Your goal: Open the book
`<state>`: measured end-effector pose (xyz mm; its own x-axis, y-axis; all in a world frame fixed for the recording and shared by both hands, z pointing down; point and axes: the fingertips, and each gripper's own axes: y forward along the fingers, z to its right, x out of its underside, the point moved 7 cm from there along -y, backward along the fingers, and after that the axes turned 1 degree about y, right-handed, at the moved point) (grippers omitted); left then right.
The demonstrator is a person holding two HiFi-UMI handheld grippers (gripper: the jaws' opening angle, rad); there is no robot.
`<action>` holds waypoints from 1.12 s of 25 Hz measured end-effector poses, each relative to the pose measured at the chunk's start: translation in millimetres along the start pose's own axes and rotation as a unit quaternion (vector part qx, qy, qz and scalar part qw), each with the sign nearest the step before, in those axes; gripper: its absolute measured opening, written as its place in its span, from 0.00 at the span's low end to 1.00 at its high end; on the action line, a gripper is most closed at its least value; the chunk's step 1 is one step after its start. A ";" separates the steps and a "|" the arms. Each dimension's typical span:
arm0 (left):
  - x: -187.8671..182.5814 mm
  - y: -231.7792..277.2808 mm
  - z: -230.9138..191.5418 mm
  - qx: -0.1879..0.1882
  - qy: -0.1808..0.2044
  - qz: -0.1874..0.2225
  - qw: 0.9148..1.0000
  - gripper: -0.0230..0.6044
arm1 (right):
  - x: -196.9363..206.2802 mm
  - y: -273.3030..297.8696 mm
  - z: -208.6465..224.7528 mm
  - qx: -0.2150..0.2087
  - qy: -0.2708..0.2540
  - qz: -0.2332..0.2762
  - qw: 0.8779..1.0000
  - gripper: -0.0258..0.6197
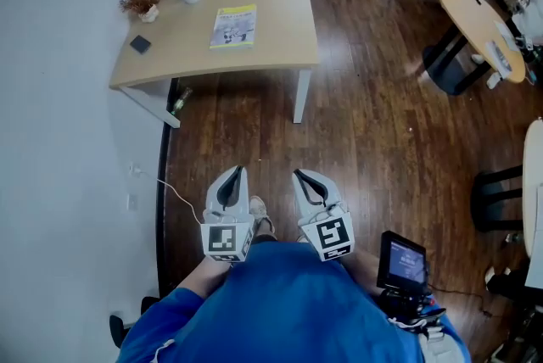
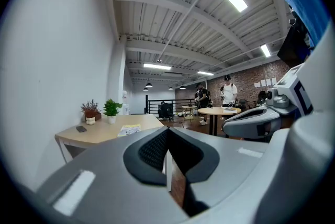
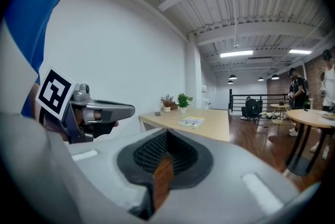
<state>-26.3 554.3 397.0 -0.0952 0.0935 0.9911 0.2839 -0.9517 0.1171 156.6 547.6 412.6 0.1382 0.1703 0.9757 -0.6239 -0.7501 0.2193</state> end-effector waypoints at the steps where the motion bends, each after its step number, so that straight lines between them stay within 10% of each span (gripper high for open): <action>1: 1.2 8.1 -9.1 0.002 -0.003 0.002 1.000 0.05 | -2.6 11.5 0.9 0.001 -0.005 -0.001 1.000 0.04; 15: 1.4 91.4 -139.0 0.036 -0.012 0.011 0.999 0.05 | -45.6 156.2 -2.5 0.035 -0.017 -0.007 0.999 0.04; 28: 0.7 164.7 -173.6 0.022 -0.004 -0.010 1.000 0.05 | -54.1 229.2 50.5 0.023 -0.009 -0.008 1.000 0.04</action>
<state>-145.3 346.9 405.9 -0.0935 0.1146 0.9890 0.3237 -0.9359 0.1390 44.9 334.2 410.2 0.1623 0.1719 0.9717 -0.5850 -0.7762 0.2350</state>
